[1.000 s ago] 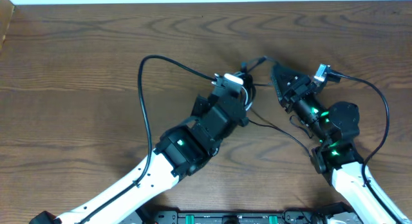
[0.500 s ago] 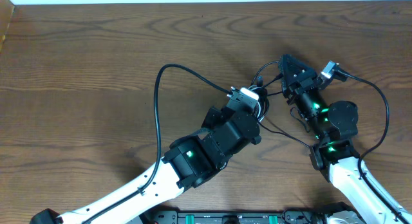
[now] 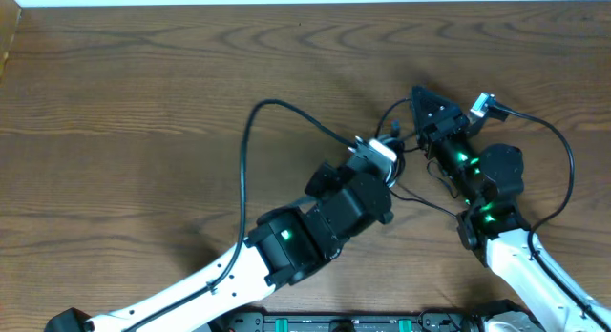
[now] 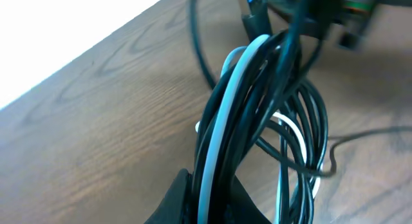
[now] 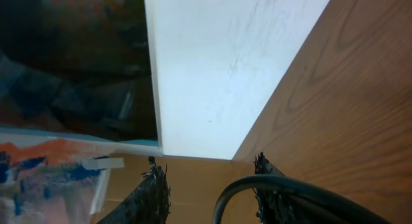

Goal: Untangle cables

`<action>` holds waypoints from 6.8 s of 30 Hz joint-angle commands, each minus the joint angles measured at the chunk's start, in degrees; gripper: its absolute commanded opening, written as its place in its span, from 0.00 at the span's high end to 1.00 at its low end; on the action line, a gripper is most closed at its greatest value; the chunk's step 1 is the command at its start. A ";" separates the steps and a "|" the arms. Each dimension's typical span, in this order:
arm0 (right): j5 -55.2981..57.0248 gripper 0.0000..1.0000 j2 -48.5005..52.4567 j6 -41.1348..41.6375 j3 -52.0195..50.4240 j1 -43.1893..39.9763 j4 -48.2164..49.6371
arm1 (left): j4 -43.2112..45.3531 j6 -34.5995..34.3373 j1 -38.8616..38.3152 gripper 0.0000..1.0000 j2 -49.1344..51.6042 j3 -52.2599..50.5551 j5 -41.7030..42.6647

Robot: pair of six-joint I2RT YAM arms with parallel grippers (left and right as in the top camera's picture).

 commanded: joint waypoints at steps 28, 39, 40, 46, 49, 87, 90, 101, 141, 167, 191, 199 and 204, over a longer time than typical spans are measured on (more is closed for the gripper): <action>-19.69 0.87 0.66 -14.84 0.72 -22.88 7.28 | 7.72 13.99 14.78 0.93 10.23 0.02 -9.57; -32.68 0.67 0.70 -39.21 0.72 -20.22 -7.19 | 5.11 35.63 14.80 0.92 10.21 0.02 3.48; -32.79 0.64 0.70 -42.56 0.72 -20.22 -8.83 | 4.81 35.98 14.80 0.93 10.21 0.02 3.98; -31.58 0.60 0.72 -53.62 0.72 -20.04 -21.27 | 2.21 35.91 14.86 0.93 8.31 0.02 20.79; -32.57 0.62 0.70 -52.37 0.72 -19.52 -23.47 | 1.92 34.36 14.86 0.93 7.26 0.02 26.67; -18.49 0.49 0.70 3.34 0.70 -6.25 -29.22 | 6.03 34.16 14.71 0.93 6.73 0.02 13.84; -15.30 0.52 0.70 3.85 0.70 -6.16 -26.80 | 6.03 34.16 14.05 0.93 6.73 0.02 13.84; -13.35 0.65 0.70 4.74 0.70 -6.12 -26.14 | 6.05 34.18 9.42 0.93 6.73 0.02 13.81; 11.02 0.99 0.70 -28.35 4.26 -21.51 -6.93 | -6.54 32.26 9.51 0.93 6.78 0.02 10.29; 23.76 0.99 0.37 -39.93 4.35 -31.32 -31.80 | 0.35 -1.03 25.31 0.92 6.78 0.02 -14.25; 23.56 0.74 0.35 -38.80 4.35 -31.32 -42.60 | 1.81 -13.64 26.60 0.92 6.78 0.02 3.91; 5.11 0.14 -4.57 -43.06 4.39 -31.32 -31.71 | 3.06 -8.55 26.60 0.93 6.78 0.02 14.32; -13.35 0.07 -11.15 -44.46 4.39 -31.26 -27.87 | 3.06 -19.17 26.60 0.93 6.80 0.02 14.32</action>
